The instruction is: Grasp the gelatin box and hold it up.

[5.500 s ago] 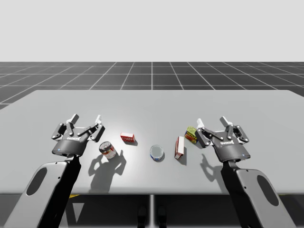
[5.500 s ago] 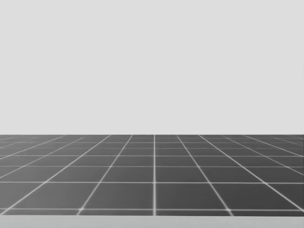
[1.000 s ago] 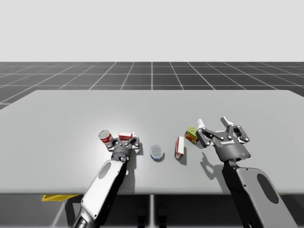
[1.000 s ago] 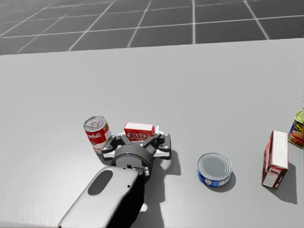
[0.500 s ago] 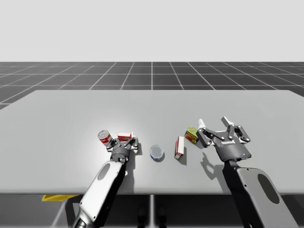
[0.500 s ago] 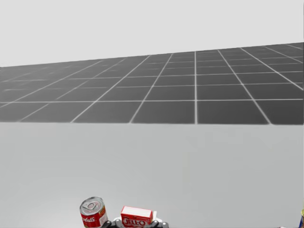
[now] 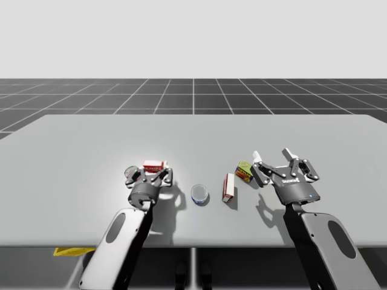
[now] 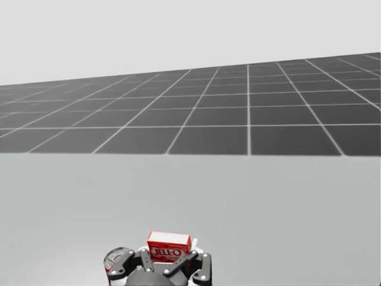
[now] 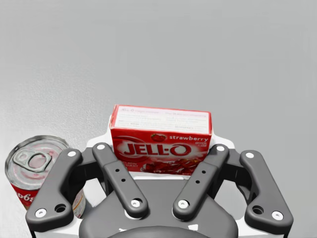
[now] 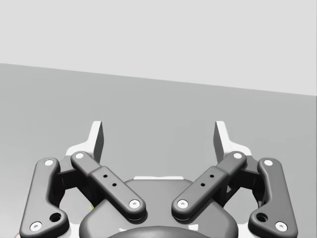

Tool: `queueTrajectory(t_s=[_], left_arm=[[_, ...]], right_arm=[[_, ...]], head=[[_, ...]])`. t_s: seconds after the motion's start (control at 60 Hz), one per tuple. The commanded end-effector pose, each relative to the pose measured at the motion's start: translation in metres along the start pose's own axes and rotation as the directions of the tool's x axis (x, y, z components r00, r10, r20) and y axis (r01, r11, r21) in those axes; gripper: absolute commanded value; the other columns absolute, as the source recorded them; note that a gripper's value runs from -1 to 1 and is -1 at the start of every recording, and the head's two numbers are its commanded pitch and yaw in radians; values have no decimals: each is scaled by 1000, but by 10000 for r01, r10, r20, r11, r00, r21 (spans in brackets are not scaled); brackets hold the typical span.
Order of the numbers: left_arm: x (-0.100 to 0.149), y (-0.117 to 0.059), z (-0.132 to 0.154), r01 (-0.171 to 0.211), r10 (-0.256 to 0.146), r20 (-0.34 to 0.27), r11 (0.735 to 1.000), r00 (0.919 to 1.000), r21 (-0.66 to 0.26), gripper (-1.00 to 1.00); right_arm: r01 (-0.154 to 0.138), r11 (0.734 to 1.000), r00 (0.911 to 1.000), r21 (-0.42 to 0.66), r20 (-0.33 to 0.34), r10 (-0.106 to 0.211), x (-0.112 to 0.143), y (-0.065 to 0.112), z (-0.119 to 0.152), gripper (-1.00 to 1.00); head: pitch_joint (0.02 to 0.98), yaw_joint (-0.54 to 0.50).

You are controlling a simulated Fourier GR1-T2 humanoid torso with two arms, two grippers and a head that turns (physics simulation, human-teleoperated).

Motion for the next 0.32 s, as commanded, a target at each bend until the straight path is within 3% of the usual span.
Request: queueTrajectory(t_s=[0.017,0.183,0.317], left_arm=[[53,-14,9,174,-35,1000,9903,9950,-1376,1000],[94,-13,20,344,-54,1942,9887,9810,-1461,1000],[129,-12,31,612,-199,2806,9884,9596,-1390,1000]], right_arm=[[-30,10000,10000,-4,22,30,0,0,0,-1000],[-48,10000,10000,-75,82,49,-1,0,0,-1000],[-77,9999,9999,-96,81,78,-1,0,0,-1000]], head=[[411,209],[409,208],[406,207]])
